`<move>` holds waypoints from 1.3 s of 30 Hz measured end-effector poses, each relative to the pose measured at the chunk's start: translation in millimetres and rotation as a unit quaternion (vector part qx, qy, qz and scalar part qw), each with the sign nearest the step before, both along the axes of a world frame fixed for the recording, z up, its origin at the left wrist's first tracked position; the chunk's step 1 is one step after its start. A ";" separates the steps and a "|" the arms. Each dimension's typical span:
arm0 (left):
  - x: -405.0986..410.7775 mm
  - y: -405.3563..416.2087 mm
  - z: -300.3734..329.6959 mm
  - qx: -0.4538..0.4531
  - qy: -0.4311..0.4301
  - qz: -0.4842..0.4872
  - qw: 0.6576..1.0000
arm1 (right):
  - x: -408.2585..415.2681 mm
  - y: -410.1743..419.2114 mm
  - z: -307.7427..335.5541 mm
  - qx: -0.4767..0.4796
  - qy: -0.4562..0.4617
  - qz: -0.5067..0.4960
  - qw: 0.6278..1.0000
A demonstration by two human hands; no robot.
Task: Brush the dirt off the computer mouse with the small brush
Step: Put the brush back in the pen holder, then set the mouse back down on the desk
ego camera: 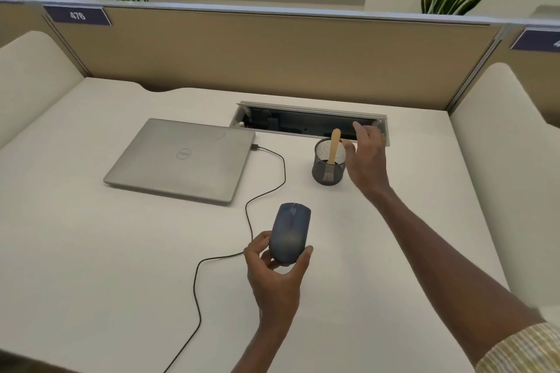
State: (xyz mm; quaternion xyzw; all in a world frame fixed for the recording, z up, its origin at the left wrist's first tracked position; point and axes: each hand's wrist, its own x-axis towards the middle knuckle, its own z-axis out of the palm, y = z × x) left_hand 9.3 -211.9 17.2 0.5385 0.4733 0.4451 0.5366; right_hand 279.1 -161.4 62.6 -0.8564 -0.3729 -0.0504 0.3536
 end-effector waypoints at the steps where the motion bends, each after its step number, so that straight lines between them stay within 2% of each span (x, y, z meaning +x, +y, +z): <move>1: 0.6 -0.5 0.4 0.005 0.005 0.001 1.000 | -12.4 -9.6 1.3 0.034 0.019 -0.006 0.999; 5: 2.7 -5.9 0.5 0.008 0.017 0.016 1.000 | -71.5 -50.1 -0.5 0.079 0.133 -0.004 0.988; 11: 3.7 -18.7 -3.5 0.007 0.011 0.000 1.000 | -143.0 -93.5 -16.5 0.026 0.318 0.022 0.947; 14: 2.5 -26.4 -7.5 -0.006 0.014 -0.024 1.000 | -159.2 -102.5 -25.2 0.039 0.367 0.025 0.929; 19: -7.8 -35.0 -20.9 -0.034 0.036 -0.081 0.995 | -166.1 -117.2 -41.8 0.043 0.396 0.005 0.917; 27: -28.7 -38.4 -37.6 -0.052 0.096 -0.170 0.979 | -171.9 -132.8 -62.7 -0.004 0.390 0.003 0.921; 32: -35.3 -35.9 -44.6 -0.035 0.176 -0.185 0.966 | -179.1 -133.4 -70.8 -0.024 0.375 -0.004 0.927; 35: -36.8 -33.2 -42.4 -0.059 0.195 -0.185 0.961 | -183.5 -131.1 -73.8 -0.034 0.359 0.000 0.933; 39: -38.6 -25.2 -39.1 -0.042 0.229 -0.206 0.950 | -188.8 -125.1 -74.6 -0.048 0.345 0.012 0.937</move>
